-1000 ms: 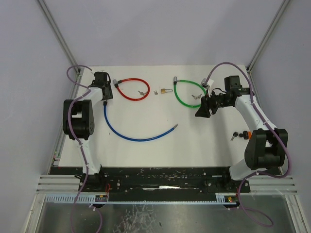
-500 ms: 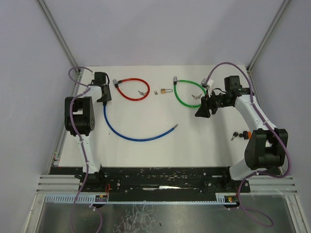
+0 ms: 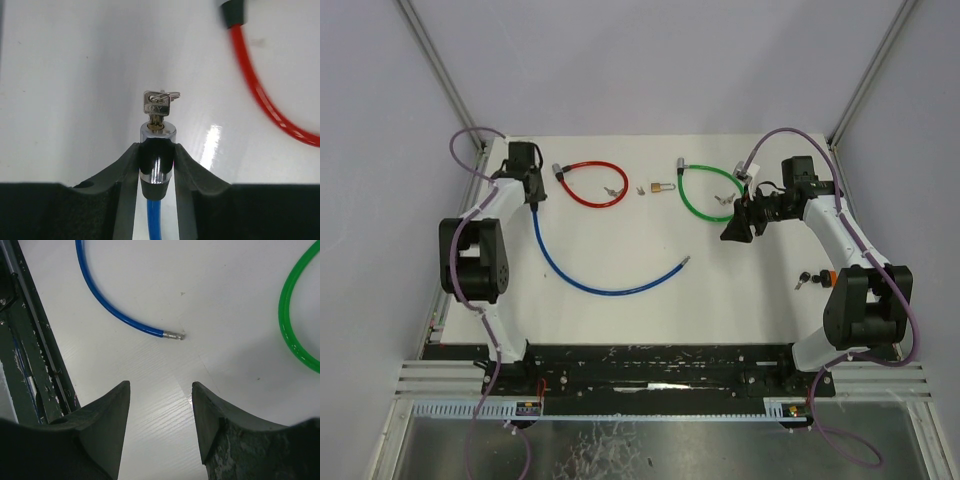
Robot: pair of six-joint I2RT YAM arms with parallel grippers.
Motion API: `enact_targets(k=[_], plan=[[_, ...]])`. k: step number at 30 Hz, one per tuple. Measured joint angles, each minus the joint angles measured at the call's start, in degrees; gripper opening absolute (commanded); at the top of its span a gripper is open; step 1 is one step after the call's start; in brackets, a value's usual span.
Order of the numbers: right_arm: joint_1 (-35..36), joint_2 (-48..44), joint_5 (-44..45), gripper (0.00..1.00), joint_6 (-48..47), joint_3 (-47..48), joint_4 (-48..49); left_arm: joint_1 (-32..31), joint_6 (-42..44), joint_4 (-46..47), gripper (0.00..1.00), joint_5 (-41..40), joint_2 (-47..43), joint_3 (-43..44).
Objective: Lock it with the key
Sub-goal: Pick up the lock from the center of the board, then adjust the lock.
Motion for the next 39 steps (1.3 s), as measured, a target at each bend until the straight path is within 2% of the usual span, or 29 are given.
enact_targets(k=[4,10,15,22,26,31,34,39], plan=[[0.0,0.0,-0.3,0.58,0.0,0.0,0.0,-4.6,1.0,1.5,0.0,-1.6,-10.6,-2.8],[0.1,0.0,-4.4,0.57,0.3,0.0,0.2,-15.0,6.5,10.7,0.0,-0.7,-26.9,-11.0],[2.6,0.0,-9.7,0.58,5.7,0.0,5.7,-18.6,9.9,17.8,0.0,3.8,-34.0,-14.3],[13.2,1.4,-10.6,0.6,29.1,0.8,34.4,-22.2,12.2,27.1,0.0,11.0,-37.7,-15.7],[19.2,9.0,-11.0,0.6,45.3,5.7,55.0,-23.4,12.0,28.5,0.0,16.2,-37.8,-14.4],[22.7,16.8,-10.8,0.59,62.5,6.3,77.3,-24.9,11.0,29.5,0.0,21.5,-37.7,-12.2],[23.1,19.4,-10.4,0.59,69.9,6.3,86.2,-26.3,9.9,30.1,0.0,24.4,-37.6,-10.8],[23.5,20.1,-10.3,0.55,75.4,6.8,92.7,-28.3,8.1,30.7,0.0,26.9,-36.6,-7.8]])
